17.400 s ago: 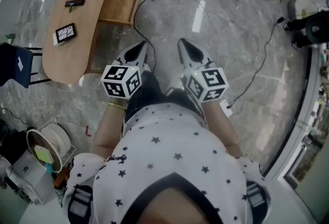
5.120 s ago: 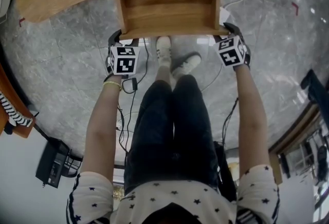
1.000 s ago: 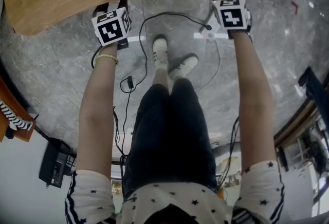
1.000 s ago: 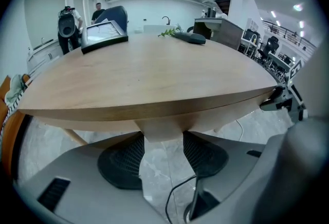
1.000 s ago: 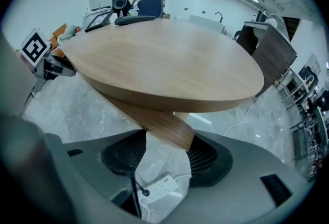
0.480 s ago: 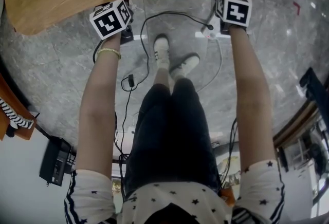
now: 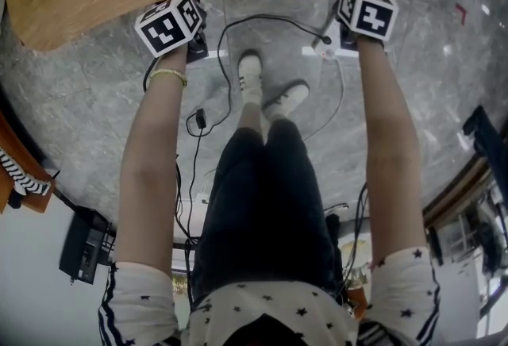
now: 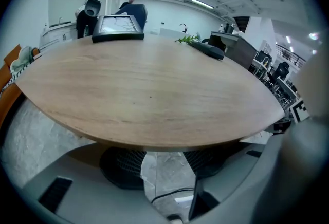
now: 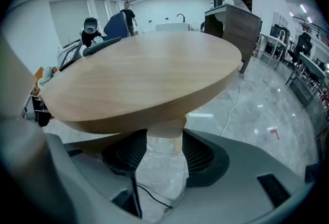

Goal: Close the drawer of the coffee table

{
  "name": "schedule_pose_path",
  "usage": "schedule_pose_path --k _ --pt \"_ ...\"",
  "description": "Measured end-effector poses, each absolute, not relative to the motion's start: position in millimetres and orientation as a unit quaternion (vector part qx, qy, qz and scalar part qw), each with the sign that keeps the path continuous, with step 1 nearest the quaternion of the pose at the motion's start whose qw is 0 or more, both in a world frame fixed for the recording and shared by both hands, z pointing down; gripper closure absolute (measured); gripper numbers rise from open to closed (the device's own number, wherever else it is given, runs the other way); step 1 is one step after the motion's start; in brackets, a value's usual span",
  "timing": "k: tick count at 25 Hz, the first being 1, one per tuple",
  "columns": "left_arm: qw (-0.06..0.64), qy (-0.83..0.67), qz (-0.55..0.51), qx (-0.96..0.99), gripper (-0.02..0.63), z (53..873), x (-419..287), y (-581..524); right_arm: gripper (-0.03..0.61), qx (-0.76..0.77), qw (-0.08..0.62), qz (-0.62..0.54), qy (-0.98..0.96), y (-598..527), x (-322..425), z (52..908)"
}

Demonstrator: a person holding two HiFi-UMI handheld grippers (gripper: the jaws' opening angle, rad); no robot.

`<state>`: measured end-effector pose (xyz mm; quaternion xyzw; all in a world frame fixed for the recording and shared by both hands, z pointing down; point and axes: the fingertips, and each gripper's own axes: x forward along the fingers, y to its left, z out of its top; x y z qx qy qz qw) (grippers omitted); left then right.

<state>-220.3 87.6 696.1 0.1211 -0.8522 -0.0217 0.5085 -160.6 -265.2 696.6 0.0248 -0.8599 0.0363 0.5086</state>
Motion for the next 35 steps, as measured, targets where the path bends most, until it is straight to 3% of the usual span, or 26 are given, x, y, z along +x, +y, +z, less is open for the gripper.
schedule_pose_path --k 13,25,30,35 --pt "0.499 -0.857 -0.023 0.126 0.389 679.2 -204.1 85.6 0.359 0.017 0.501 0.054 -0.864 -245.0 -141.4 679.3" --pt "0.474 -0.871 -0.032 0.123 0.537 643.1 -165.5 77.6 0.519 0.014 0.482 0.062 -0.874 -212.3 -101.9 642.9" --pt "0.463 -0.876 -0.043 0.129 0.590 618.8 -143.1 69.1 0.556 0.017 0.464 0.081 -0.882 -198.3 -76.6 617.6" --pt "0.459 -0.876 -0.060 0.137 0.603 587.3 -114.8 59.0 0.568 0.012 0.447 0.097 -0.889 -185.0 -47.6 583.6"
